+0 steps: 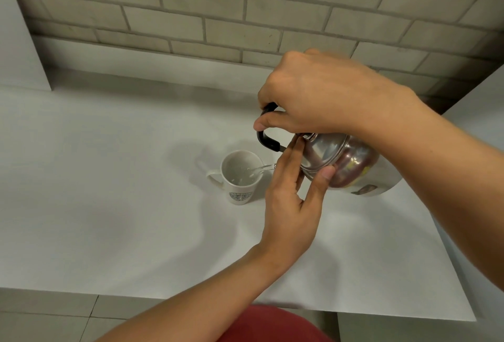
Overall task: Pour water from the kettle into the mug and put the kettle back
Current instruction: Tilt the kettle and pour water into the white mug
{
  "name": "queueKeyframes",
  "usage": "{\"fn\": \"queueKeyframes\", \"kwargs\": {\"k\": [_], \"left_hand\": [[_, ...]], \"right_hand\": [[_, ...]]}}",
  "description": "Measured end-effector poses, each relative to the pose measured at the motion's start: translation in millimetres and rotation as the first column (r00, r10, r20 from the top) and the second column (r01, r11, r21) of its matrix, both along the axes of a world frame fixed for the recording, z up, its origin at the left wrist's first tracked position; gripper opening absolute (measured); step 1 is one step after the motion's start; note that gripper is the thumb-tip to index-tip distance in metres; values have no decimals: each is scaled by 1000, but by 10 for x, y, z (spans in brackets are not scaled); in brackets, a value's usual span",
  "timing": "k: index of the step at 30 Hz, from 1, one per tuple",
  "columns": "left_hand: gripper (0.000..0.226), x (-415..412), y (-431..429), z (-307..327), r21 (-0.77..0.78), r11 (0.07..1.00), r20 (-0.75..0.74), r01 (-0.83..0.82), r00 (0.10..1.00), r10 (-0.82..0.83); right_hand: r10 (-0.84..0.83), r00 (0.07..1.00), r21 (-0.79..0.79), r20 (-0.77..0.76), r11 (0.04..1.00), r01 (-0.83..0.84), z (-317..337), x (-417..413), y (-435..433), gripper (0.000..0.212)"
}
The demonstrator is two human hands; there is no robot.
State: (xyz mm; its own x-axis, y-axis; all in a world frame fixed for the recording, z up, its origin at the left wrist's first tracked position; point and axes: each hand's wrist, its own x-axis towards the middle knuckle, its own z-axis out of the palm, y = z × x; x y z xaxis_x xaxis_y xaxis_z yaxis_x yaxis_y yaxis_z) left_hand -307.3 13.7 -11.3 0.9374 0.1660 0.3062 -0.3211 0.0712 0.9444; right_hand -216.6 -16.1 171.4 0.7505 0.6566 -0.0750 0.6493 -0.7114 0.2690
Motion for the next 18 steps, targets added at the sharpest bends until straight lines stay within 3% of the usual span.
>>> {"fn": "queueKeyframes", "kwargs": {"k": [12,18], "left_hand": [[63,13,58,-31,19,999,-16,31,999,-31],[60,29,148,-59,141,986,-41,85,996,-80]], "right_hand": [[-13,1000,23,1,1000,13,-13,21,-16,48],[22,1000,168,-12,986,-20,-98,66,-201,46]]}}
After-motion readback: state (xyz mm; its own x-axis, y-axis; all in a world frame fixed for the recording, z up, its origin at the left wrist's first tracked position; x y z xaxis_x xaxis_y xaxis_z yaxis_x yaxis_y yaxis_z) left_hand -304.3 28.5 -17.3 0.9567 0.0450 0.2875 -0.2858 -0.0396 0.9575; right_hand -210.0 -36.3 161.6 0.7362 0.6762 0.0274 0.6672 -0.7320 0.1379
